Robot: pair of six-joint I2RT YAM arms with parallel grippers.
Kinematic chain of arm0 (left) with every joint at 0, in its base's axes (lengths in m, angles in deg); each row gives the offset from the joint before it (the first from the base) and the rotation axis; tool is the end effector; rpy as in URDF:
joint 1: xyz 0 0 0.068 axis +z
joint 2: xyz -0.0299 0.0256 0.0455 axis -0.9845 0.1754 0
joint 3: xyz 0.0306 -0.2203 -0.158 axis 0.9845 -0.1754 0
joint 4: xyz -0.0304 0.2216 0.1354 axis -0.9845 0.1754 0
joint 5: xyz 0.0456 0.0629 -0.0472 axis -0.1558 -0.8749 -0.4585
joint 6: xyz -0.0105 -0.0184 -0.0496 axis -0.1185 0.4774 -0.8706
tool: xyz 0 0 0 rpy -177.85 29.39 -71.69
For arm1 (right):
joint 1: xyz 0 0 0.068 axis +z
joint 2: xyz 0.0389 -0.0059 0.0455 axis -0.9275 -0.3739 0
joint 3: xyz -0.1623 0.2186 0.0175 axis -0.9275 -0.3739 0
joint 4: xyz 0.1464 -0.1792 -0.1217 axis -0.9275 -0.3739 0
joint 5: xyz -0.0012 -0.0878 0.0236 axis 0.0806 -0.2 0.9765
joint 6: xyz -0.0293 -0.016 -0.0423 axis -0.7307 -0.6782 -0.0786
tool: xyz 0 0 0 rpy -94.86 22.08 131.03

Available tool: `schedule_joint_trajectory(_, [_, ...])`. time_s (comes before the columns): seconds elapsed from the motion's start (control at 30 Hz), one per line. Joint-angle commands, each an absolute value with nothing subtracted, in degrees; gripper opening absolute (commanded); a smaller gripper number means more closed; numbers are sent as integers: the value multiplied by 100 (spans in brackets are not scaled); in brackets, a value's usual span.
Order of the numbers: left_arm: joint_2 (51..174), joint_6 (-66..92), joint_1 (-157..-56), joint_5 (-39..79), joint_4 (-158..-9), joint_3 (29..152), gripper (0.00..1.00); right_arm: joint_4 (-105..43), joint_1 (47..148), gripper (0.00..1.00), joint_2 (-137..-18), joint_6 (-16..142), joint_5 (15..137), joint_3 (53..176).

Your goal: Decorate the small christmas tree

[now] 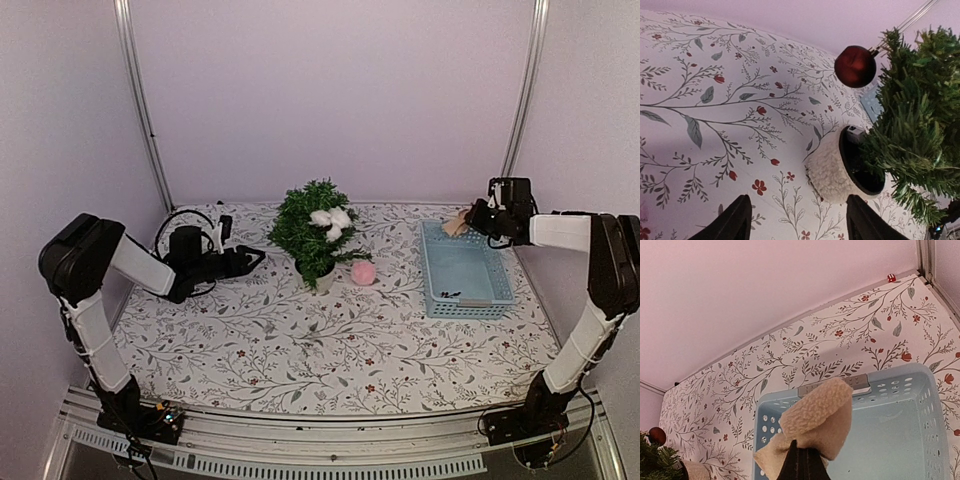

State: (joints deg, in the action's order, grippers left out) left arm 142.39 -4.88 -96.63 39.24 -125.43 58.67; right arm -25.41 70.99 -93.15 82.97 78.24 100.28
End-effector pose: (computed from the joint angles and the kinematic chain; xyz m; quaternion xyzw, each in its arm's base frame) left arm 0.3281 -0.1158 0.1332 0.0428 0.8104 -0.3988 0.4270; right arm 0.3793 0.0253 0.2265 0.1381 0.8561 0.1966 0.4576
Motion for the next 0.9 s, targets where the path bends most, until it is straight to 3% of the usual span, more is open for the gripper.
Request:
schedule_joint_trajectory(0.0, [14926,-1144,-9687,4622,-13975,5998,64,-2544,7094,0,-8974,8198,7922,9914])
schedule_joint_trajectory(0.43, [16173,-1885,-10193,4733,-15076,6684,48,-2583,7089,0,-8733,8149,7960,9776])
schedule_joint_trajectory(0.87, [16587,-1982,-10461,4900,-15543,6820,33,-2526,7095,0,-8741,8120,8047,9749])
